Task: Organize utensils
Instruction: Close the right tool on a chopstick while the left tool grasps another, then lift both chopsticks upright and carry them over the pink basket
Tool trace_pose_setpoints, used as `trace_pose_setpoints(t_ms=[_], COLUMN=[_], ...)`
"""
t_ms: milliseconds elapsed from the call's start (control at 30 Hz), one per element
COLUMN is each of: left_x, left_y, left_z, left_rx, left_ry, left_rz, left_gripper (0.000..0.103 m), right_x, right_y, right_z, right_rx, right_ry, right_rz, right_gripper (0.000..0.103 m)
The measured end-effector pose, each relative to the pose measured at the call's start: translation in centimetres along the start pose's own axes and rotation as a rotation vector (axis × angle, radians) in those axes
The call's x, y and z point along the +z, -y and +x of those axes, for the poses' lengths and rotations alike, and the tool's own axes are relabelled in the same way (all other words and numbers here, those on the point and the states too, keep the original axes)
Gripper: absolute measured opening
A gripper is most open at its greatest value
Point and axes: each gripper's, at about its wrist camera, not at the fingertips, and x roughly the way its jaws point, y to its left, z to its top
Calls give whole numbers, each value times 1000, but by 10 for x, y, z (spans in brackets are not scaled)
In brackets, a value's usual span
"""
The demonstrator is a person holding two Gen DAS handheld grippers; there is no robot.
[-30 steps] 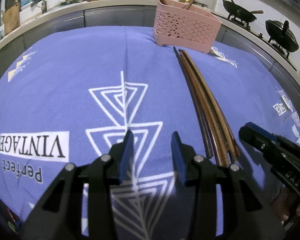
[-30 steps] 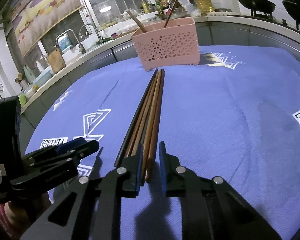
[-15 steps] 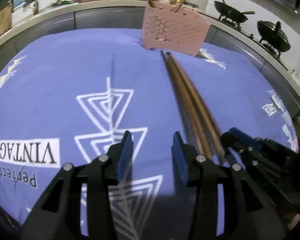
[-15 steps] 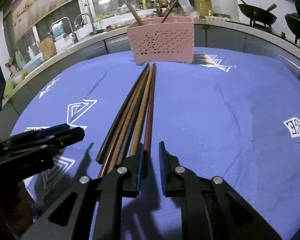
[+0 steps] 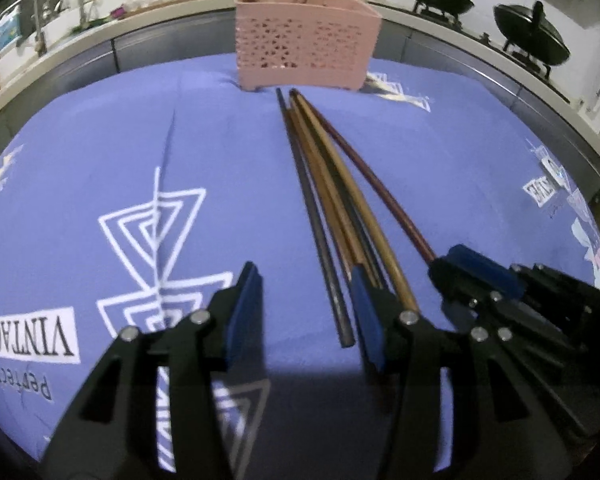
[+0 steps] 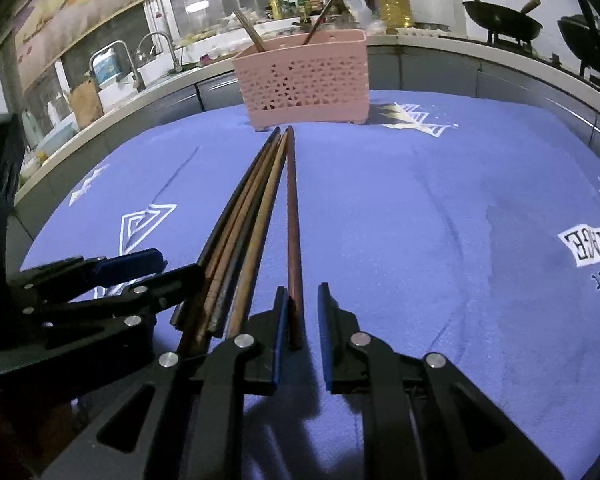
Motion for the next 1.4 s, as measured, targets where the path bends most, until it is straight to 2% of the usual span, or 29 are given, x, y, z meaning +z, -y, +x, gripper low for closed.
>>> trace_pose_setpoints(t_ms=[267,400,433,467,500,567,733,867,933,1000,1067,1233,1300,1400], left_x=[1,5,7,8,10,13,-2,-27,-37,-37,-31,13,37,65], left_y=[1,9,11,11,8,-1,-32,-50,-51,-45,-40,-35,-38,-42], left_z=[2,7,10,11,12,11,-3,-24,-32,-33,-29,3,20,38], left_rx=[37,86,98,100,82,51,55,32,7,-17,-29,-5,15,7], left_ry=[-1,-2,3,12,15,-1,-10,-28,-38,-57,-76,-118,-121,-139], left_rz=[-1,32,45,52,50,24,-17,-18,7,54,80,124,122,98], left_gripper=[46,46,44,31,9,7,6,7,11,25,32,32,32,32], right_x=[-1,0,0,0,0,2,-1,-13,-17,-14,-2,49,71,107], right_y=[-3,0,-3,-4,-3,10,39,50,53,55,59,69,70,63], right_z=[0,0,0,1,1,0,-12,-28,-33,-33,-24,18,37,70], right_rx=[7,-2,0,3,10,2,-29,17,32,45,64,128,125,109], right_ry=[10,14,12,8,6,0,-17,-67,-76,-89,-115,-188,-197,-217], right_rz=[-27,-18,-40,-51,-48,-9,42,78,79,83,94,114,96,51], right_gripper=[16,16,10,7,7,7,7,7,8,8,9,11,11,12])
